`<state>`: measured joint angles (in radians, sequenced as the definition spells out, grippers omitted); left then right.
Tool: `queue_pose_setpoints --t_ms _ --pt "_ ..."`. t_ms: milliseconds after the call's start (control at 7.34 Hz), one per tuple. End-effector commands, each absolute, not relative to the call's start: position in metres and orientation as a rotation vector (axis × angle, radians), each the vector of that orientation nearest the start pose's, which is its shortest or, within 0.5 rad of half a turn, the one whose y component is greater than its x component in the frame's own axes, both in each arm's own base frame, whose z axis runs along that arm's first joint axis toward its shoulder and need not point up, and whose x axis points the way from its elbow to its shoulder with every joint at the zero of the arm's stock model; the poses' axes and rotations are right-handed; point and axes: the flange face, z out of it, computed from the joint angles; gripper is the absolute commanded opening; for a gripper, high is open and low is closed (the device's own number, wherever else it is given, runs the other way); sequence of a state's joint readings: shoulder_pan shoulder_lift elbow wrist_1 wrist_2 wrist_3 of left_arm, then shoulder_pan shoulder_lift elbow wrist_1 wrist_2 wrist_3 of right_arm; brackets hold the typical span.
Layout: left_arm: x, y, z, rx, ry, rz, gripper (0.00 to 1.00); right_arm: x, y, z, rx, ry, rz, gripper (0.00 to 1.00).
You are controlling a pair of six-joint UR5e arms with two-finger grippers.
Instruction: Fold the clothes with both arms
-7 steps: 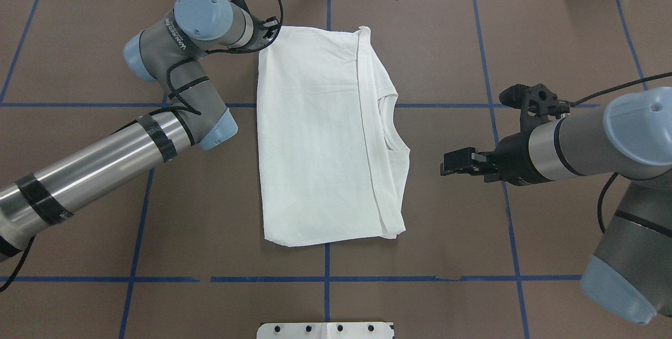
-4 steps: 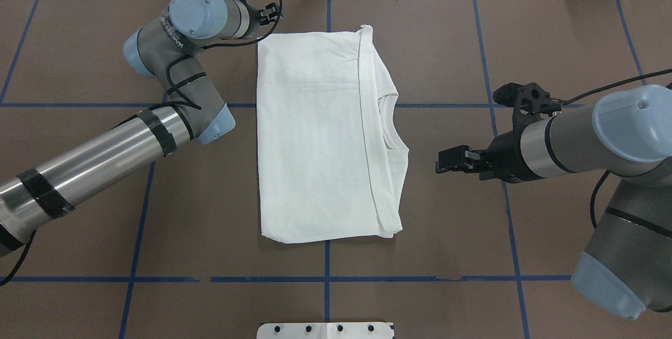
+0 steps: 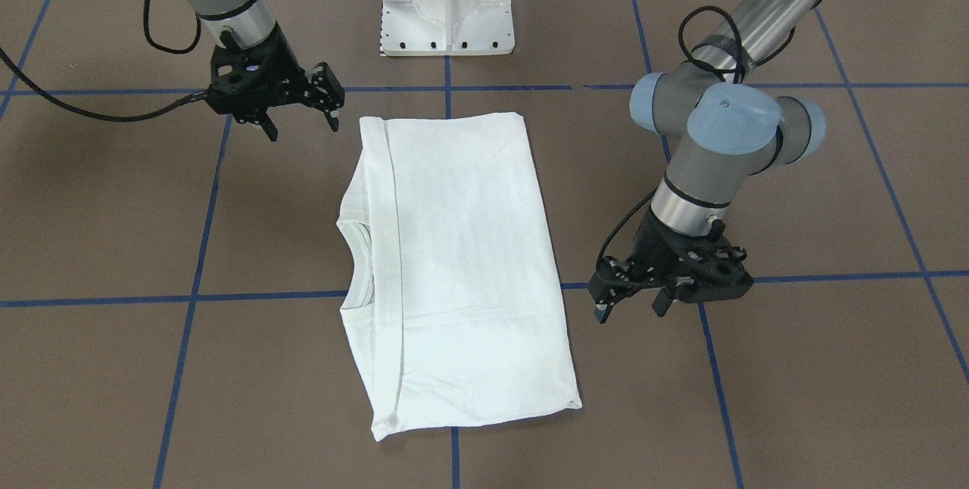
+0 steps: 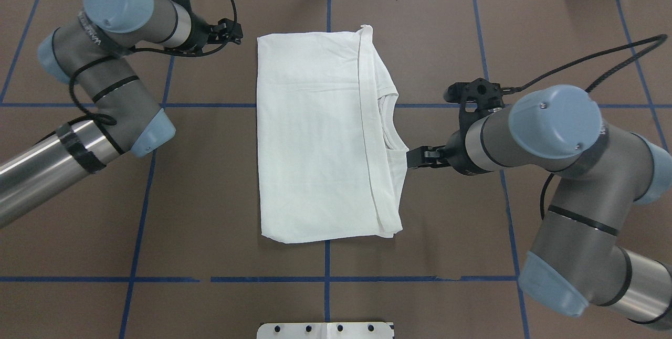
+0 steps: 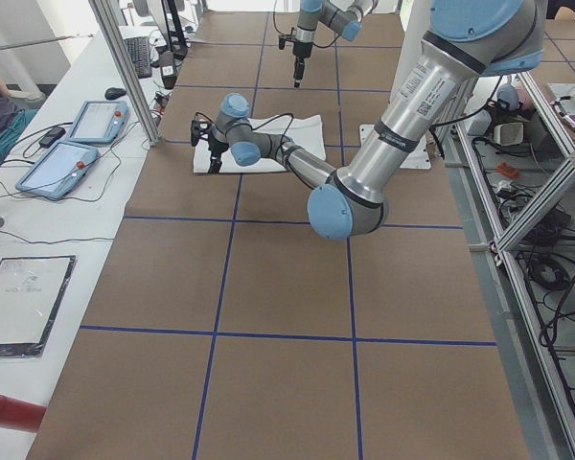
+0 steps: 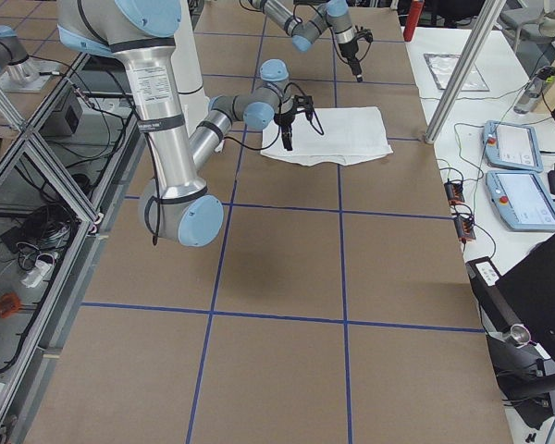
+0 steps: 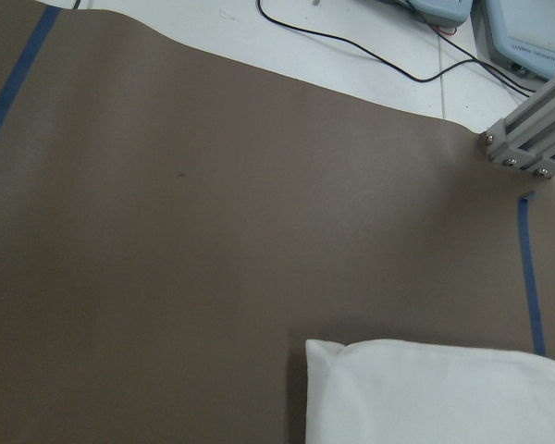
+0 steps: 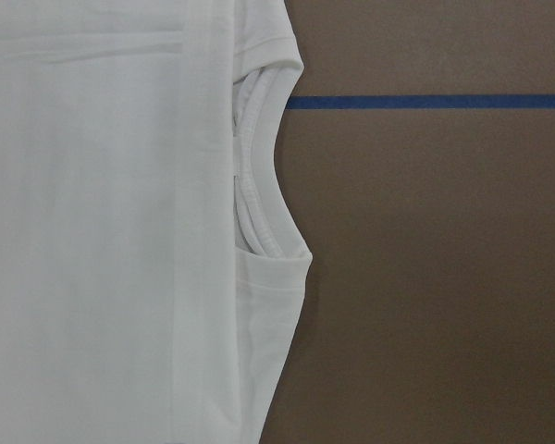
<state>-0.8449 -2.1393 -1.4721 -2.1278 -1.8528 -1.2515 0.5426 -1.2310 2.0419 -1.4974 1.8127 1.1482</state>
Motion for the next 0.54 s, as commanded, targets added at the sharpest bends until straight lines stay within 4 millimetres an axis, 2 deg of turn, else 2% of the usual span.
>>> queue_pose_setpoints --t_ms 0,136,272,409 --pt "0.349 -0.543 0.292 0.293 0.989 -0.295 1.0 -0.483 -0.373 0.244 0.249 -0.786 -0.1 1.0" --pt "0.334 -0.519 0.28 0.287 0.995 -0.286 1.0 -0.515 -0.371 0.249 0.245 -0.755 -0.122 1.0" --pt "0.327 -0.504 0.273 0.257 1.014 -0.272 1.0 -0.539 -0.357 0.258 0.256 -0.718 -0.161 1.0" --pt "0.329 -0.501 0.272 0.243 1.02 -0.267 1.0 -0.554 -0.351 0.264 0.275 -0.691 -0.219 1.0"
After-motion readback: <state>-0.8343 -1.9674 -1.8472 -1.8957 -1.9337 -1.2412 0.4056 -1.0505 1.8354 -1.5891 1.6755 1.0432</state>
